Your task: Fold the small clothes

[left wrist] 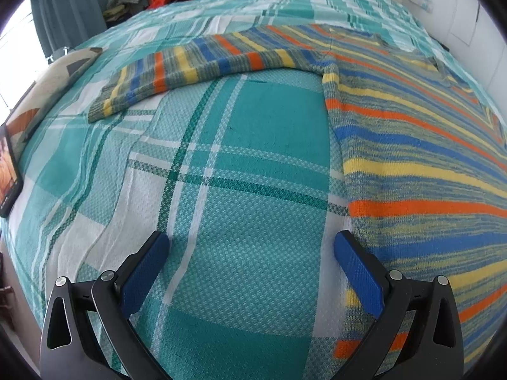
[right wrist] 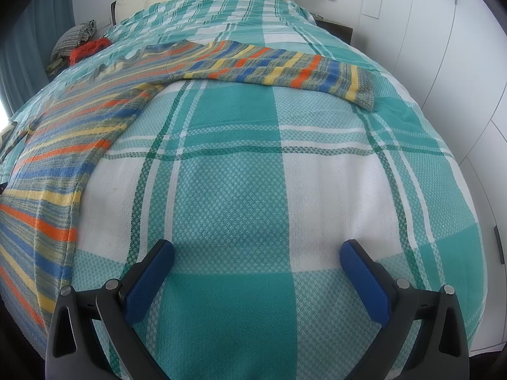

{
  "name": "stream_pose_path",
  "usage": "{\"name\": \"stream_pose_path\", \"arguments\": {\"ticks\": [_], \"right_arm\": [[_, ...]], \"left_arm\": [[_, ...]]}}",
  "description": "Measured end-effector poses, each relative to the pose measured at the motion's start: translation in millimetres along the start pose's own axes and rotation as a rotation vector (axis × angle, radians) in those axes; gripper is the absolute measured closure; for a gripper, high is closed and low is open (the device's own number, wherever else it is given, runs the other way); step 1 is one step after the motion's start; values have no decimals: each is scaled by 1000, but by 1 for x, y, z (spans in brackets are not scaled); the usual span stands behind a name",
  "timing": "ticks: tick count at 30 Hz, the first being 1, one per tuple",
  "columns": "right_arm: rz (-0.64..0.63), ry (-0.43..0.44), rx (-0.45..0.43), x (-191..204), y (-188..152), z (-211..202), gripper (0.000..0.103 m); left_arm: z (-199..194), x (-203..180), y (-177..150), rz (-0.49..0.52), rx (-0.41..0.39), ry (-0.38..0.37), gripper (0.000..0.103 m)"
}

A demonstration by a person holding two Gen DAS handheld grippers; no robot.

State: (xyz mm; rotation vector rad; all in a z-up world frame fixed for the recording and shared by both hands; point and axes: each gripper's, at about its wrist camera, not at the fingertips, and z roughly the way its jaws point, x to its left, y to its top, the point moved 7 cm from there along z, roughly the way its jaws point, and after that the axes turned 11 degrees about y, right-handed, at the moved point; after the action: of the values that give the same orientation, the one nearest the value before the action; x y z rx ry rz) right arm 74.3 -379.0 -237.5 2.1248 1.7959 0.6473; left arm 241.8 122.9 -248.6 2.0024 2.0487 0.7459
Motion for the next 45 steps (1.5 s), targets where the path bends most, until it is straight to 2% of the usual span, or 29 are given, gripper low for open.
{"name": "stream_pose_path", "arguments": {"ticks": [6,13,20,25,27,28,30,33,35,36,37,39,42,44,45], "right_arm": [[-3,-3,3,0,2,0,0],[-2,-8,1,0,2,0,0],[-6,-16,-3,0,2,0,0],[-7,-17,-7,0,2,0,0],[-7,-16,-10,0,2,0,0],[-7,-16,-11,0,2,0,0],[-8,-15,-12,0,3,-1,0],[-5,-10,4,0,4,-3,0],[10,7,28,1,5,-7,0],[28,28,30,0,7,-11,1],[62,93,6,-2,13,-18,1],[142,196,-79,-16,32,-33,2],[331,239,-215,-72,73,-48,2],[471,249,-271,-116,96,-46,3],[537,249,-281,-139,107,-41,10]], "left_arm": [[4,-1,4,22,73,-8,1],[5,-1,5,31,83,-7,1],[3,0,1,18,35,-4,1],[-8,2,-6,-26,-69,28,0],[-14,4,-4,-44,-58,28,1],[-16,5,-2,-56,-49,16,1],[-29,8,2,-106,-47,-62,1],[-68,11,9,-185,-121,-170,1],[-94,12,10,-214,-197,-203,1],[-102,11,9,-222,-228,-208,1],[-110,12,7,-230,-263,-206,1],[-115,14,2,-241,-303,-184,1],[-113,13,10,-233,-322,-150,1],[-111,11,12,-210,-337,-113,1],[-109,10,13,-200,-337,-97,1]]}}
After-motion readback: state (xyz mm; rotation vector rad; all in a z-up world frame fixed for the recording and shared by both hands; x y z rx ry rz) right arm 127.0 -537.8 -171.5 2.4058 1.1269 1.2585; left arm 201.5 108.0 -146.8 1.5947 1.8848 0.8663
